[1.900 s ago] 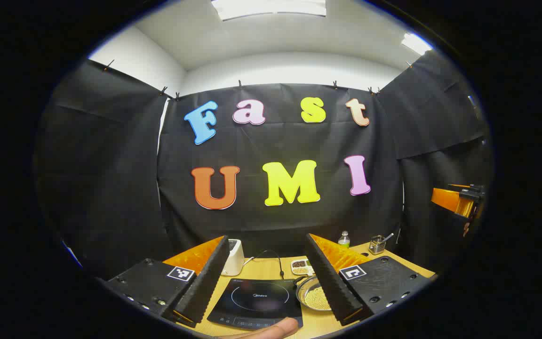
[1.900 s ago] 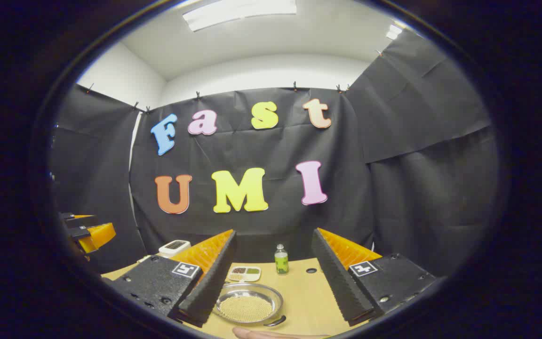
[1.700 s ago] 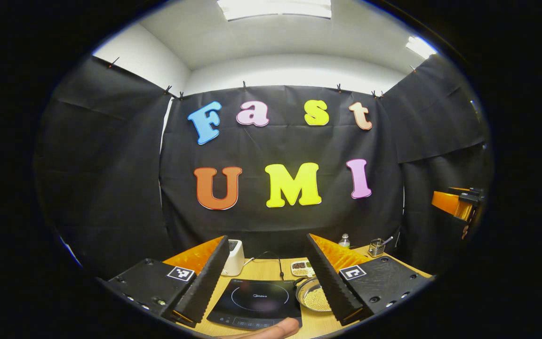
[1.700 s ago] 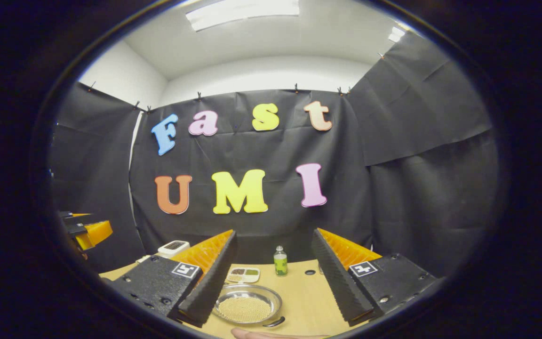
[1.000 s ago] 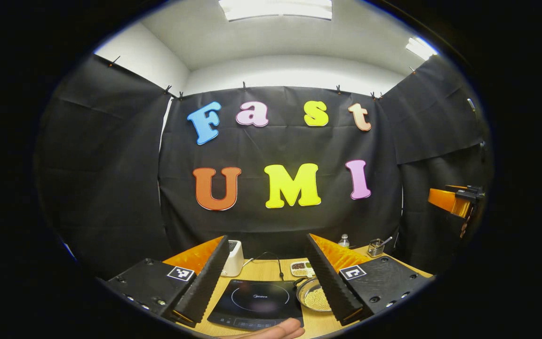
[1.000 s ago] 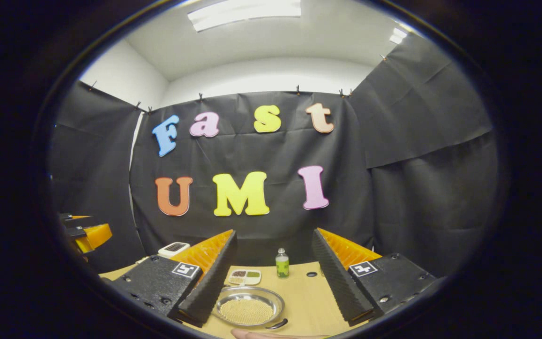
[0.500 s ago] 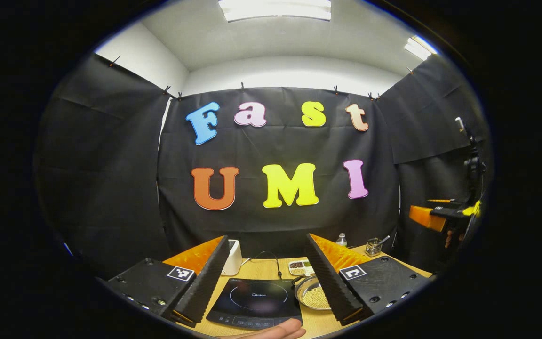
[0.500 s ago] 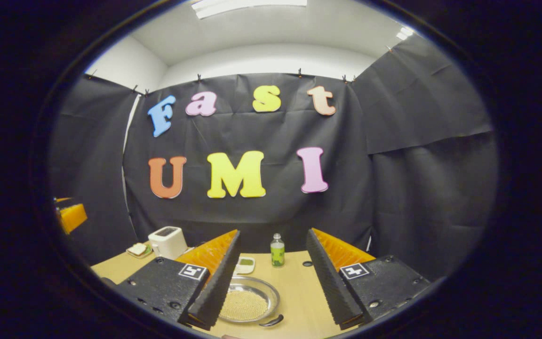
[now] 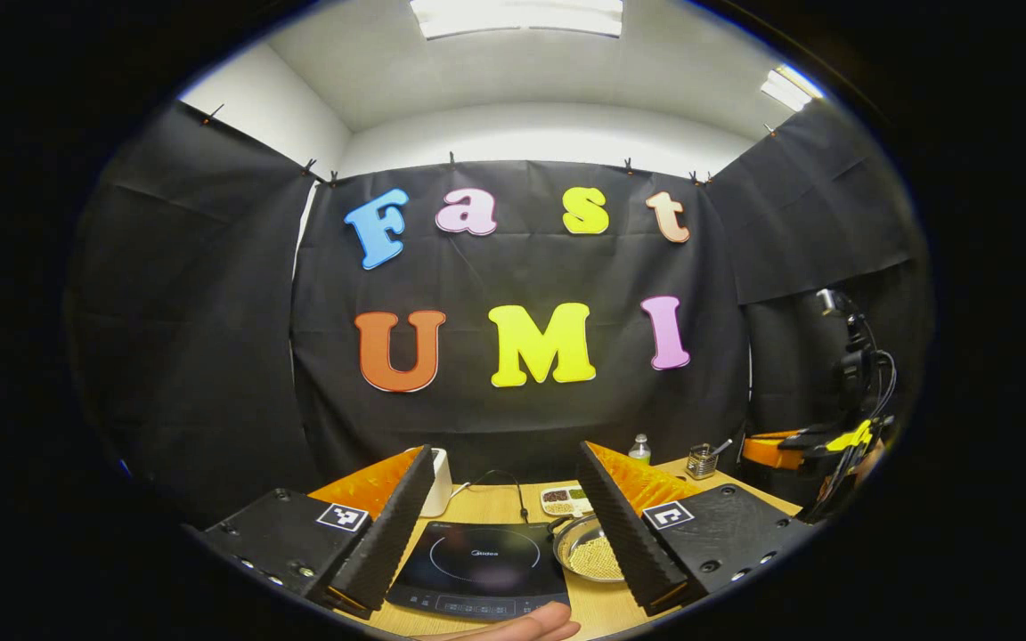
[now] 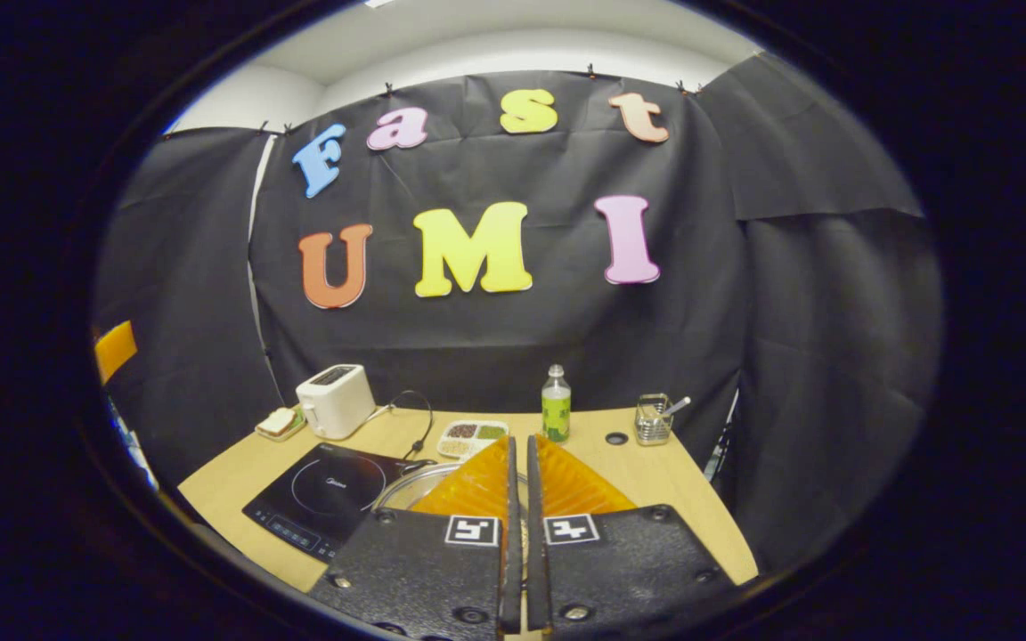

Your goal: First push the handle of the pot to place it horizontally, then grasp the pot with both hands and set it on the induction cooktop.

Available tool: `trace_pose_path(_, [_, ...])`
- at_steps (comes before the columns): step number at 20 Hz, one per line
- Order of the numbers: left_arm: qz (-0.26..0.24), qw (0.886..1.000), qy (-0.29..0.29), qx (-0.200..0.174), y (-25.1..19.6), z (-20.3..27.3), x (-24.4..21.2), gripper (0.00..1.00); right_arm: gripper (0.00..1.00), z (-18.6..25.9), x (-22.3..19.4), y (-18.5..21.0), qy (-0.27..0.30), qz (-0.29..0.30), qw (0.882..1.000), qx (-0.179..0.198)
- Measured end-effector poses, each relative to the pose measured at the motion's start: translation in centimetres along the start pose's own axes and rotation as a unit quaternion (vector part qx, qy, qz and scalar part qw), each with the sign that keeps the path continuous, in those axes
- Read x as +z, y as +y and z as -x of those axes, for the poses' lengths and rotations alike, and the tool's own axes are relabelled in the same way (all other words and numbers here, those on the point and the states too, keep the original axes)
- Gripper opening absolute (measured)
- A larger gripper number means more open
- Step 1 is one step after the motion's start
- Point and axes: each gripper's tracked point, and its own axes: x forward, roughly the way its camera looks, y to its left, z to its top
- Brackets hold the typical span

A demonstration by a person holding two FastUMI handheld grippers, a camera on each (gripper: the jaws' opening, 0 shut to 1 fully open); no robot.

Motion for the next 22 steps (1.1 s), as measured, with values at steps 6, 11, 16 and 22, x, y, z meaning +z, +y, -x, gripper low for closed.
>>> trace_pose_path(6, [0.001,1.0,0.002,0.002,0.4,0.1,-0.5,0.96,0.01,-1.3,-7.5,2.4,0.089,0.05,0.994,0.031])
trace_pose_path(11, [0.001,1.0,0.008,0.012,1.3,0.0,-1.2,0.96,0.01,-2.0,-13.1,4.5,0.143,0.084,0.985,0.057])
trace_pose_path(16, [0.002,1.0,0.011,0.013,1.7,0.1,-1.6,0.96,0.04,-3.3,-18.1,4.4,0.2,0.056,0.976,0.061])
trace_pose_path(22, [0.004,1.0,0.02,0.017,2.0,-0.2,-2.2,0.96,0.04,-4.0,-23.3,3.9,0.262,0.038,0.962,0.068])
